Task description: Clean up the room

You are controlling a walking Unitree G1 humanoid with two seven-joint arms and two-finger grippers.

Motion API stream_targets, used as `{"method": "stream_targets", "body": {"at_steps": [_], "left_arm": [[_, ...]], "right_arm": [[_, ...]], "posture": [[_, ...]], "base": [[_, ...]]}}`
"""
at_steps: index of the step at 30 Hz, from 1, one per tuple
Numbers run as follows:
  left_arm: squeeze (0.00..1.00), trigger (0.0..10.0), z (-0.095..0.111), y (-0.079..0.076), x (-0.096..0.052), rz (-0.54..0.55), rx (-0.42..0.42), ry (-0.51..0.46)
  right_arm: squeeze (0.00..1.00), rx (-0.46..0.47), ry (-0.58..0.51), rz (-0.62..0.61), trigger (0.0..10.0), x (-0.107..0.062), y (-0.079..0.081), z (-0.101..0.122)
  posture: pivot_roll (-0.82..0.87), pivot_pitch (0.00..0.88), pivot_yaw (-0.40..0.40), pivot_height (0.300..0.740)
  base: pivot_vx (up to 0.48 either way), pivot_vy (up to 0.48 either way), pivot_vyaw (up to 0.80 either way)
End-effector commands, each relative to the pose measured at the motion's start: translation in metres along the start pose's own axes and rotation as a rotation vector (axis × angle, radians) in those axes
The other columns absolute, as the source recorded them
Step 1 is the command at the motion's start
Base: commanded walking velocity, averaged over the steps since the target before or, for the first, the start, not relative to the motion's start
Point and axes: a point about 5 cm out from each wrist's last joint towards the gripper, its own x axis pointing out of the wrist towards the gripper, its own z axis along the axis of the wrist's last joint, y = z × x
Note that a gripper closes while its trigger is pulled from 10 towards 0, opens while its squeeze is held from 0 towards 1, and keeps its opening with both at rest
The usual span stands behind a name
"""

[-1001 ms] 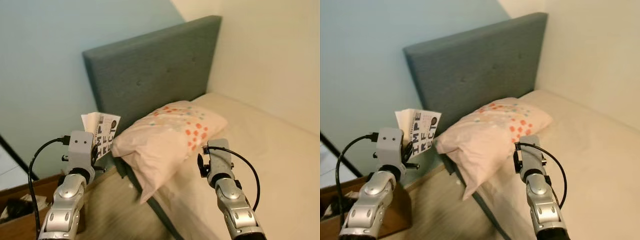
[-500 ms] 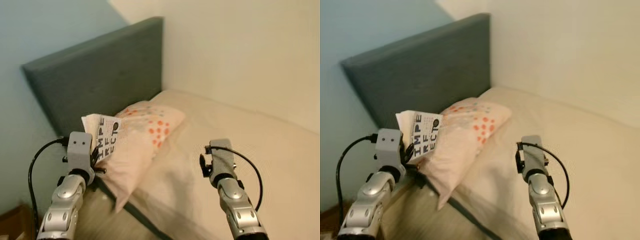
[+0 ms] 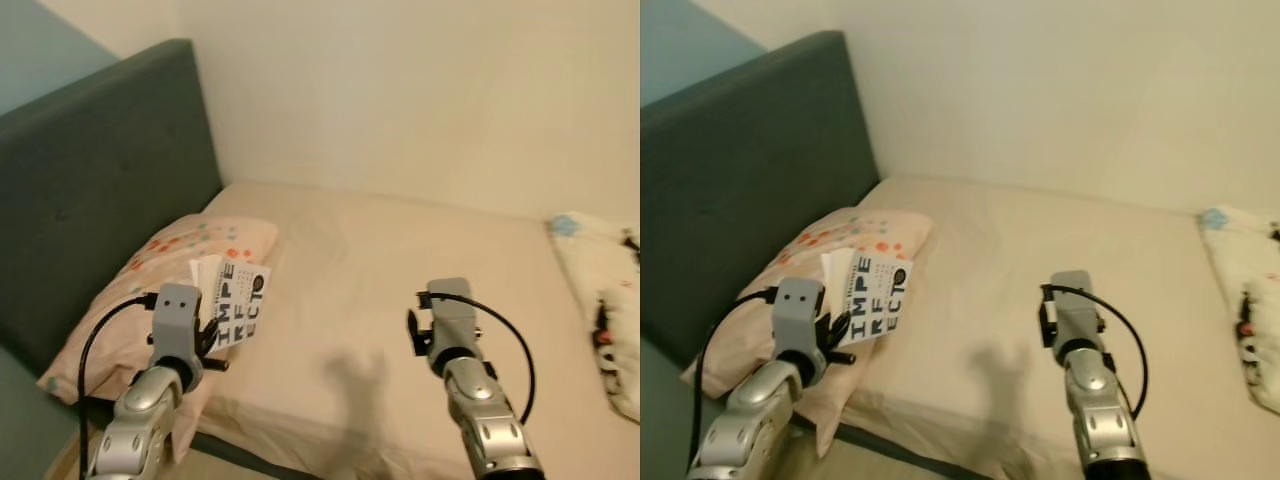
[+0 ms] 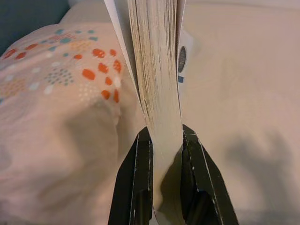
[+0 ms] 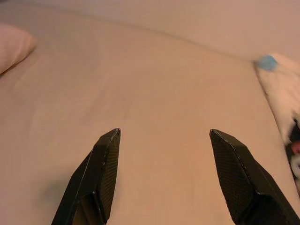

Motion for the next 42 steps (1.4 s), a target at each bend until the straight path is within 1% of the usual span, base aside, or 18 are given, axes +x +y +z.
{"method": "stream_targets", "body": {"at_steps": [1, 4, 6, 12, 21, 26, 36, 37, 39, 42], "left_arm": [[0.0, 10.0, 0.006, 0.007, 0.001, 0.044, 0.006, -0.04], [0.0, 10.0, 0.01, 0.008, 0.001, 0.052, 0.002, -0.058], [0.0, 10.0, 0.011, 0.003, 0.002, 0.033, 0.005, -0.061], [0.0, 10.0, 0.012, 0.0, 0.004, 0.035, 0.016, -0.075], [0.0, 10.0, 0.017, 0.002, 0.004, 0.063, 0.023, -0.113], [0.0, 10.0, 0.024, 0.005, 0.002, 0.099, 0.01, -0.158], [0.0, 10.0, 0.028, 0.007, 0.002, 0.118, 0.005, -0.185], [0.0, 10.0, 0.029, 0.007, 0.002, 0.123, -0.01, -0.189], [0.0, 10.0, 0.03, 0.007, 0.002, 0.125, -0.015, -0.191], [0.0, 10.0, 0.03, 0.007, 0.002, 0.124, 0.007, -0.187]], "right_arm": [[0.0, 0.004, 0.024, 0.027, 10.0, -0.002, 0.005, -0.004], [0.0, 0.004, 0.023, 0.033, 10.0, -0.002, 0.006, -0.003], [0.0, 0.005, 0.026, 0.035, 10.0, -0.002, 0.006, -0.004], [0.0, 0.004, 0.03, 0.031, 10.0, -0.002, 0.005, -0.005], [0.0, 0.003, 0.033, 0.032, 10.0, -0.002, 0.004, -0.005], [0.0, -0.001, 0.016, 0.043, 10.0, -0.001, 0.006, -0.002], [0.0, -0.016, -0.009, 0.064, 10.0, 0.0, 0.01, 0.002], [0.0, -0.018, -0.016, 0.075, 10.0, 0.0, 0.011, 0.003], [0.0, -0.018, -0.018, 0.079, 10.0, 0.0, 0.012, 0.003], [0.0, -0.024, -0.025, 0.094, 10.0, 0.0, 0.014, 0.004]], "posture": [[-0.07, 0.073, 0.016, 0.74], [-0.07, 0.073, 0.016, 0.74], [-0.08, 0.072, 0.019, 0.74], [-0.08, 0.074, 0.022, 0.74], [-0.08, 0.074, 0.019, 0.74], [-0.08, 0.074, 0.019, 0.74], [-0.07, 0.07, 0.018, 0.74], [-0.07, 0.068, 0.014, 0.74], [-0.07, 0.068, 0.014, 0.74], [-0.07, 0.068, 0.014, 0.74]], "base": [[0.0, 0.0, -0.8], [0.0, 0.0, -0.8], [0.0, 0.0, -0.8], [0.0, 0.0, -0.8], [0.0, 0.0, -0.8], [0.0, 0.0, -0.74], [0.0, 0.0, 0.0], [0.0, 0.0, 0.0], [0.0, 0.0, 0.0], [0.0, 0.126, 0.0]]}}
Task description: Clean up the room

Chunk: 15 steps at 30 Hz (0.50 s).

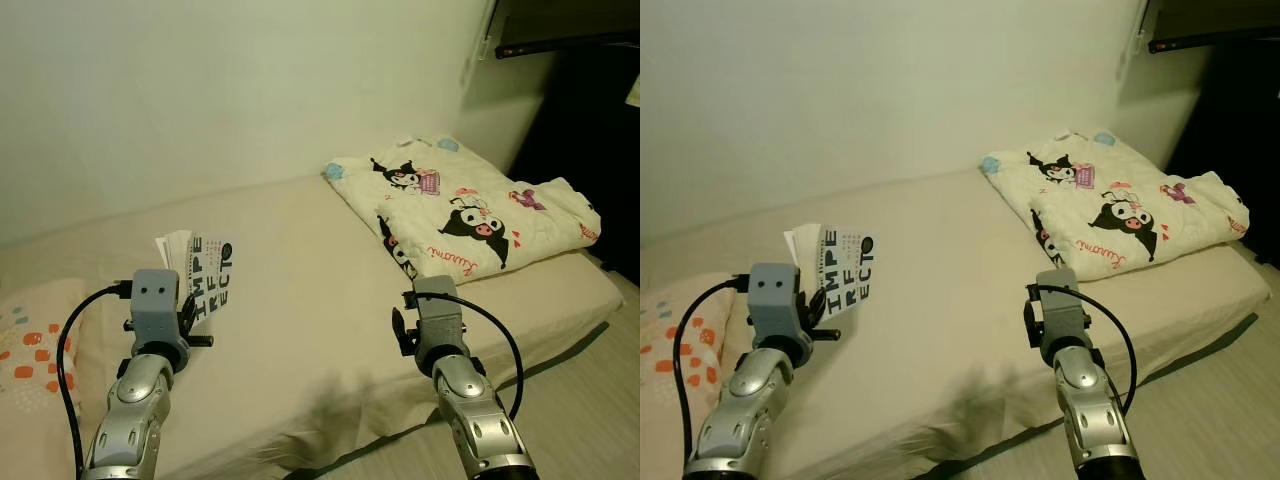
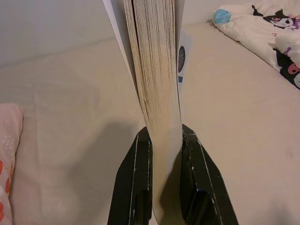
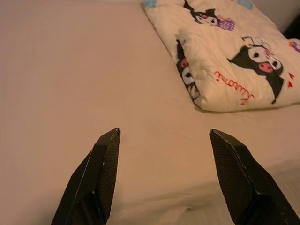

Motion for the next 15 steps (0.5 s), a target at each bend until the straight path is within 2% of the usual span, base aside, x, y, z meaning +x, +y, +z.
{"method": "stream_targets", "body": {"at_steps": [1, 15], "left_arm": [[0.0, 10.0, 0.0106, -0.0013, 0.0003, 0.002, -0.011, -0.053], [0.0, 10.0, 0.0114, -0.0011, 0.0, 0.0, -0.015, -0.065]], "right_arm": [[0.0, -0.004, -0.017, 0.011, 10.0, 0.0002, 0.0025, 0.0018], [0.0, -0.007, -0.025, 0.022, 10.0, 0.0011, 0.0048, 0.003]], "posture": [[-0.07, 0.068, 0.014, 0.74], [-0.07, 0.057, 0.009, 0.74]], "base": [[0.0, 0.379, 0.0], [0.0, 0.478, 0.0]]}}
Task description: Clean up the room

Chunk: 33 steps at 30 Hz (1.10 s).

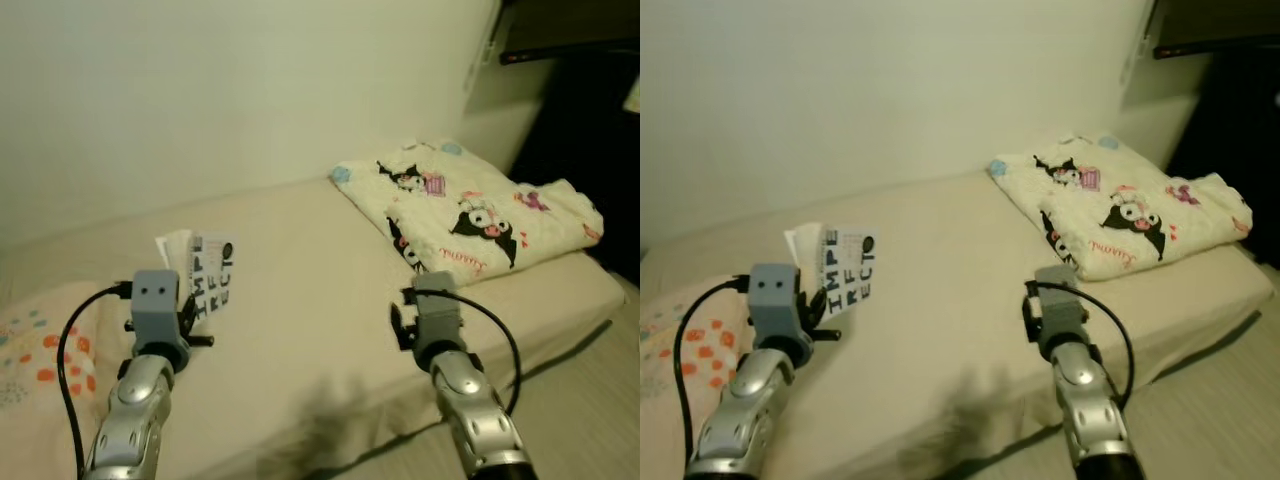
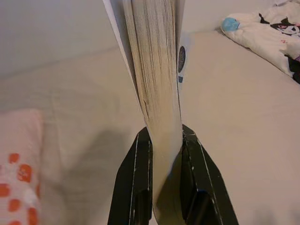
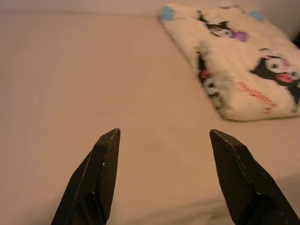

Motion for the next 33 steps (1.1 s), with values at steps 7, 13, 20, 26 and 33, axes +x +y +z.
{"method": "stream_targets", "body": {"at_steps": [7, 13, 20, 26, 33], "left_arm": [[0.0, 10.0, 0.0124, 0.0064, -0.0026, 0.029, 0.017, -0.079], [0.0, 10.0, 0.0138, 0.0076, -0.004, 0.05, 0.024, -0.087], [0.0, 10.0, 0.0122, 0.0045, -0.0059, 0.064, 0.014, -0.081], [0.0, 10.0, 0.0084, -0.0011, -0.0058, 0.048, 0.043, -0.054], [0.0, 10.0, 0.0083, -0.0017, -0.0033, 0.047, 0.045, -0.051]], "right_arm": [[0.0, 0.002, -0.002, 0.012, 10.0, 0.0005, 0.0032, -0.002], [0.0, 0.006, -0.01, 0.021, 10.0, 0.0018, 0.0048, -0.0002], [0.0, 0.011, -0.01, 0.02, 10.0, 0.0008, 0.0051, -0.0017], [0.0, 0.001, -0.008, 0.009, 10.0, 0.0002, 0.0048, -0.0025], [0.0, -0.011, -0.007, 0.01, 10.0, 0.0005, 0.0049, -0.003]], "posture": [[-0.07, 0.049, 0.009, 0.74], [-0.06, 0.051, 0.005, 0.74], [-0.06, 0.054, 0.01, 0.74], [-0.06, 0.056, 0.016, 0.74], [-0.06, 0.058, 0.021, 0.74]], "base": [[0.0, -0.001, 0.0], [0.0, -0.48, 0.0], [0.0, -0.137, 0.0], [0.0, 0.0, 0.0], [0.0, 0.0, 0.0]]}}
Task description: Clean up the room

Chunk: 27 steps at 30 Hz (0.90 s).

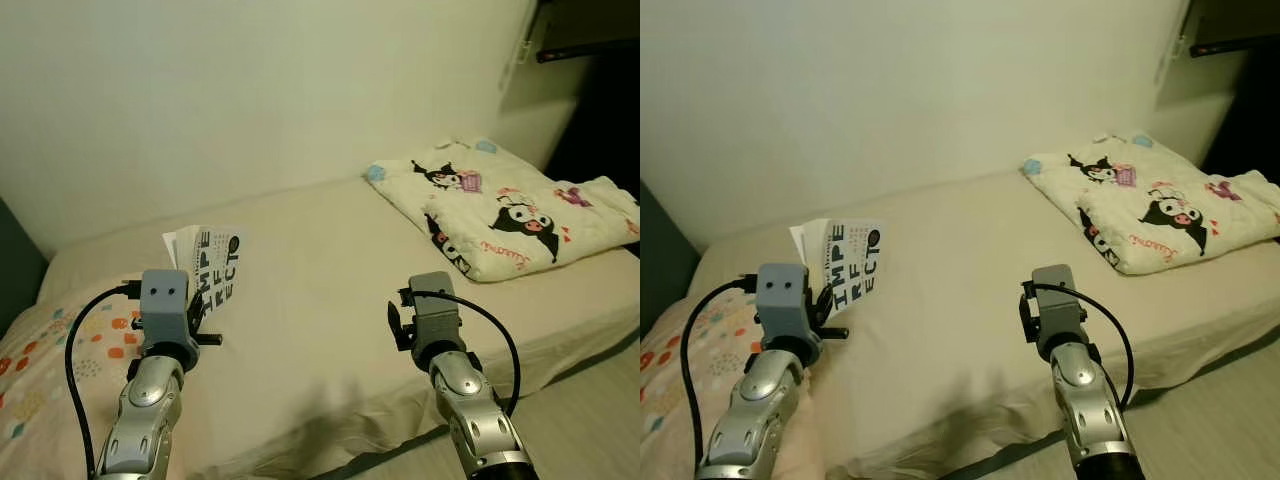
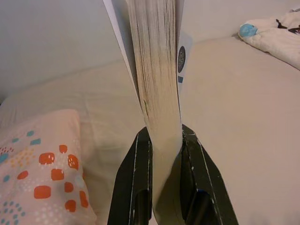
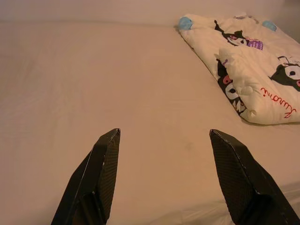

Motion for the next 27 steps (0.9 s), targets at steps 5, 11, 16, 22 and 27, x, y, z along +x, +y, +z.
{"method": "stream_targets", "body": {"at_steps": [5, 11, 16, 22, 27], "left_arm": [[0.0, 10.0, 0.0038, 0.0028, 0.0026, -0.004, 0.011, -0.005], [0.0, 10.0, 0.0028, 0.0018, 0.0021, -0.009, 0.014, 0.001], [0.0, 10.0, 0.0019, 0.0004, 0.0015, -0.015, 0.024, 0.007], [0.0, 10.0, 0.0014, 0.0011, 0.002, -0.018, 0.024, 0.008], [0.0, 10.0, 0.0019, 0.0003, 0.0032, -0.026, 0.028, 0.008]], "right_arm": [[0.0, 0.017, 0.018, 0.004, 10.0, -0.0005, 0.0021, -0.0047], [0.0, 0.045, 0.022, -0.001, 10.0, -0.0006, 0.002, -0.0049], [0.0, -0.036, 0.009, 0.028, 10.0, -0.0003, 0.0045, -0.0021], [0.0, -0.034, 0.006, 0.029, 10.0, -0.0006, 0.0062, -0.0018], [0.0, -0.027, 0.004, 0.024, 10.0, 0.0003, 0.0061, -0.0007]], "posture": [[-0.06, 0.06, 0.023, 0.74], [-0.06, 0.06, 0.021, 0.74], [-0.06, 0.062, 0.023, 0.74], [-0.06, 0.064, 0.026, 0.74], [-0.06, 0.064, 0.027, 0.74]], "base": [[0.0, 0.0, 0.0], [0.0, 0.0, 0.0], [0.0, 0.0, 0.54], [0.0, 0.0, 0.8], [0.0, 0.0, 0.8]]}}
